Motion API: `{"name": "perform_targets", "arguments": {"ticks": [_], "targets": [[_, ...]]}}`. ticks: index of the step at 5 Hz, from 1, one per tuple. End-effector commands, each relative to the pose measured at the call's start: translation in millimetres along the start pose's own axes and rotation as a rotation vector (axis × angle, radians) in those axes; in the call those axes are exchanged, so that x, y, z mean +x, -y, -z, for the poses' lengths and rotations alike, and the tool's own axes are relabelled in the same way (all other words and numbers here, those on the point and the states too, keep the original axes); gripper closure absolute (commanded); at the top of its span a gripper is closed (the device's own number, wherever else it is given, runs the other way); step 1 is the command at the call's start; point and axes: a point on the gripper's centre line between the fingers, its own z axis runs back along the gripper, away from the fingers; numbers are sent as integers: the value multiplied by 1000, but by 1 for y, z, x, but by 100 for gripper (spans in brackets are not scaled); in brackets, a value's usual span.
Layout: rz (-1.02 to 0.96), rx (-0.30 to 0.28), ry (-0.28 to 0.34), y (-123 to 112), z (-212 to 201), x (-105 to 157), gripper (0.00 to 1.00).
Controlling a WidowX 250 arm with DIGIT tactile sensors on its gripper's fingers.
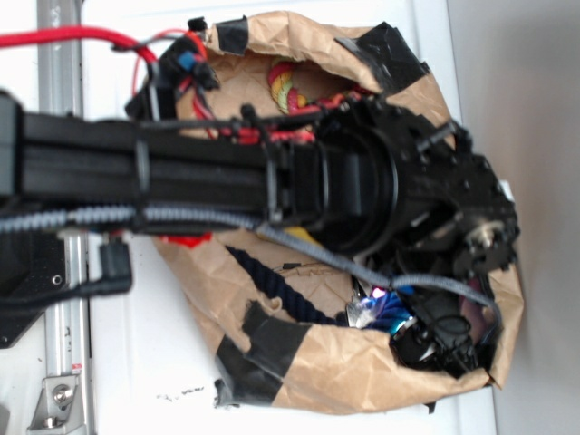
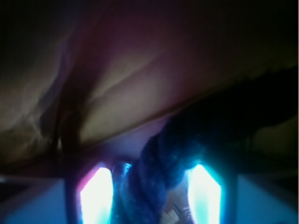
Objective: Grab the blue rope.
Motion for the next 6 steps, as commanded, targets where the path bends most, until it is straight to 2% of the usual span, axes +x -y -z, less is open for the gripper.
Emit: {"name": "perform_targets", "arguments": {"ticks": [1,2,3,5,6], "targets": [[362,226,113,0,-77,-30,100],[415,309,281,-26,-125,-41,100],[452,287,402,-43,-148,-46,100],[453,362,350,-35,-150,-69,100],[458,385,279,-38,-145,-77,100]]}}
